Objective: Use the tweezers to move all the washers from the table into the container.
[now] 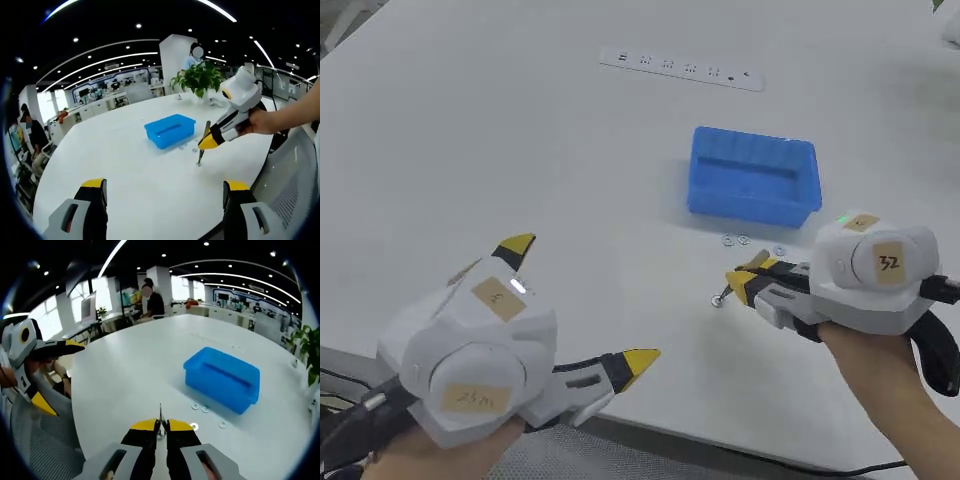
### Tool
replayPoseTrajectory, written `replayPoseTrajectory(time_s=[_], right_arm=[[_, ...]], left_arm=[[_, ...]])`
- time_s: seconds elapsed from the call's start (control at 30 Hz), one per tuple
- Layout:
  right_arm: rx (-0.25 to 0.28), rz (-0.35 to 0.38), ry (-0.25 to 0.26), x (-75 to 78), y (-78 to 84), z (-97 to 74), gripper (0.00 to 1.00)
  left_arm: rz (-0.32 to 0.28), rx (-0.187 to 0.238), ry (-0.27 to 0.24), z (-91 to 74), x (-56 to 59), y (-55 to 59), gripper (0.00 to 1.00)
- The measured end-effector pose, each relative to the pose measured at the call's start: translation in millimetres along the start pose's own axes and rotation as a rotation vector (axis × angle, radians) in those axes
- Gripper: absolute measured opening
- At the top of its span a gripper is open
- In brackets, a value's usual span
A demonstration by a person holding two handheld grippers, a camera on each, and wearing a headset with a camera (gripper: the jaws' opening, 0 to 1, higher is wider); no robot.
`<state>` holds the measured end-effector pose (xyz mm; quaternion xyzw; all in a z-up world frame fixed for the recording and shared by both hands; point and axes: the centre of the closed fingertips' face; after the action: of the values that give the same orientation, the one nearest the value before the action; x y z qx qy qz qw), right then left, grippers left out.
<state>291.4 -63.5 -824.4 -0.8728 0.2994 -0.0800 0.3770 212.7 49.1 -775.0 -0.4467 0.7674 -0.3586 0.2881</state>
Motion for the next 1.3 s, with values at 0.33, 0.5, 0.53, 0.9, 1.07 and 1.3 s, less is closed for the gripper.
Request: replayPoseTrajectory(time_s=[0.33,0.5,0.53,0.9,1.07,1.3], right_arm=[[0.01,-0.009,-0.009,-0.3,-15.1,-16.5,0.02],[0.033,-0.007,-0.008,-2.6,-25.5,-29.7,0.02],[0.036,-0.01,-0.006,-2.5,-28.4,-32.6,0.02],[0.087,0.005,0.009,3.9,-51.9,-46.3,0.02],[0.102,0.0,0.03,10.1,-61.5,-49.0,0.02],[0.13,0.003,0.049,23.8,-76.9,-53.1,0.02]], left_arm=[[-0.017,0.0,0.011,0.1,-0.9,-0.6,0.99],[-0.039,0.007,0.019,-0.9,-0.8,-2.5,0.99],[-0.039,0.008,0.017,-1.1,-0.8,-2.7,0.99],[-0.044,-0.01,0.02,0.3,-0.6,1.0,0.99],[-0.044,-0.022,0.024,1.3,0.5,3.3,0.99],[-0.02,-0.034,0.029,1.9,3.7,5.2,0.99]])
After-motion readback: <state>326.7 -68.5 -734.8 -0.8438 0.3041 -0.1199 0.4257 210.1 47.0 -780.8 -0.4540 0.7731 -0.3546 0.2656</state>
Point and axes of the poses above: the centre of the closed fingertips' face, and the gripper's own axes: z roughly forward along the fingers, x roughly to its right, y roughly out of its underside, and after that the axes turned 6 degrees about -x, right-handed
